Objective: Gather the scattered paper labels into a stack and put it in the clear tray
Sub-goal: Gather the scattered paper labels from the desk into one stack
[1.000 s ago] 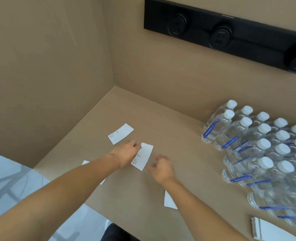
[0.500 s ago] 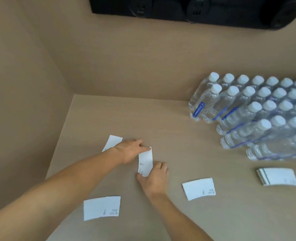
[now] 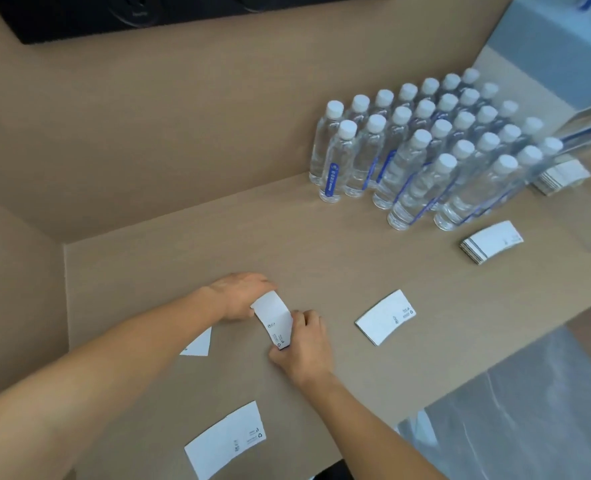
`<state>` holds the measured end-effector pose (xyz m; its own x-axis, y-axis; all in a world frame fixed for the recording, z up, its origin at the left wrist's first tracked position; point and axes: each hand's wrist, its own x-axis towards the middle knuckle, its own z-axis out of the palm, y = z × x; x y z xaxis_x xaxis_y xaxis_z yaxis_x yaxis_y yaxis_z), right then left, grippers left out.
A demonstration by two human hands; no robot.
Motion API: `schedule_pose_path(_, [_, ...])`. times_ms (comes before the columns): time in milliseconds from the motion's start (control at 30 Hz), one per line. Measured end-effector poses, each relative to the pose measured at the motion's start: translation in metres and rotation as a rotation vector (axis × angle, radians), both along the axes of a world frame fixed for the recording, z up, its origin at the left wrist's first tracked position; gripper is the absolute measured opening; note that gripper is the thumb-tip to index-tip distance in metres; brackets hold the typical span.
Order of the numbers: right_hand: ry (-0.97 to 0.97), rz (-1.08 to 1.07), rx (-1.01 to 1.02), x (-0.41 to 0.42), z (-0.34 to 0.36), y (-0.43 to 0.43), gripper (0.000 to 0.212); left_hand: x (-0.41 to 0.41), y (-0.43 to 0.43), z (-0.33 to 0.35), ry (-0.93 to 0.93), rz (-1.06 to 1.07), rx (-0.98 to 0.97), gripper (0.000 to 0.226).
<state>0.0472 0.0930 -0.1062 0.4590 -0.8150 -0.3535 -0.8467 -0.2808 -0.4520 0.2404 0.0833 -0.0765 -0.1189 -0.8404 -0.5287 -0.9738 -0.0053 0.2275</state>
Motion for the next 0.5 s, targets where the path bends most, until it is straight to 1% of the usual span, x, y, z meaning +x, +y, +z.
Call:
schedule_pose_path(67, [-0.004,0.010,-0.002,-0.002,0.001,0.000,0.056,-0.001,0.004,0.000,0.003,0.016,-0.015,0.052])
schedule_pose_path(167, [-0.005,0.073,-0.016,-0.006,0.002,-0.003,0.056,-0.004,0.014,0.000,0.003,0.066,-0.029,0.035])
schedule_pose_path(267, [0.001,0.152,-0.036,-0.011,0.001,-0.013,0.053,-0.009,0.027,0.001,-0.001,0.154,-0.026,0.031])
schedule_pose_path(400, [0.048,0.323,-0.043,-0.010,0.004,-0.037,0.053,-0.022,0.043,0.000,0.016,0.325,-0.049,0.020])
schedule_pose_path(500, [0.089,0.472,-0.056,-0.006,0.008,-0.057,0.052,-0.039,0.053,0.001,0.002,0.469,-0.044,0.020])
